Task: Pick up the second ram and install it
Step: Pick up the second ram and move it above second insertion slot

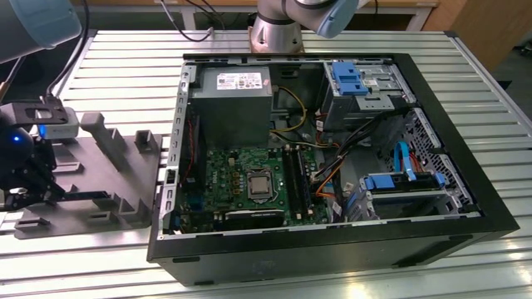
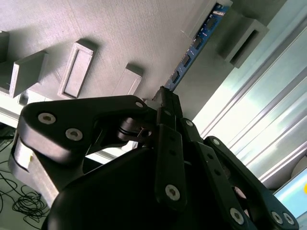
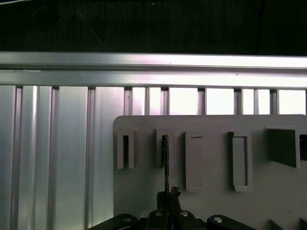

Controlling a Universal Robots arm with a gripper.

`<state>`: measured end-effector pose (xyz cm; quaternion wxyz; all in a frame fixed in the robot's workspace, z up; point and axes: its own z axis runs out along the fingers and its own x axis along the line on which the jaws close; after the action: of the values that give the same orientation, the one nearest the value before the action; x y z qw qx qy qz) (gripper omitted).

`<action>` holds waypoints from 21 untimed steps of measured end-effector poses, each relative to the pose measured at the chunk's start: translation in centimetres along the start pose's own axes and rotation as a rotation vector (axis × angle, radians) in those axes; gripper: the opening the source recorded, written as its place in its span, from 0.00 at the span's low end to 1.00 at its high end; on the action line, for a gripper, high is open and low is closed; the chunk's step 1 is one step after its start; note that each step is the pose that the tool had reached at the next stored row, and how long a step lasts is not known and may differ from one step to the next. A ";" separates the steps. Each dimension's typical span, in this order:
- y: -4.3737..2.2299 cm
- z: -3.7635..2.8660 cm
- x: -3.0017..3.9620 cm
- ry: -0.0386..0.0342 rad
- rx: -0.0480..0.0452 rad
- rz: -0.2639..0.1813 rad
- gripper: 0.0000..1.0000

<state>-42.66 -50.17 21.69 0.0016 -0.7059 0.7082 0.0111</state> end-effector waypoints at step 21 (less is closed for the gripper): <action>0.01 -0.58 -0.01 0.0001 0.0000 0.000 0.12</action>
<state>-42.66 -50.17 22.27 0.0016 -0.7059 0.7082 0.0111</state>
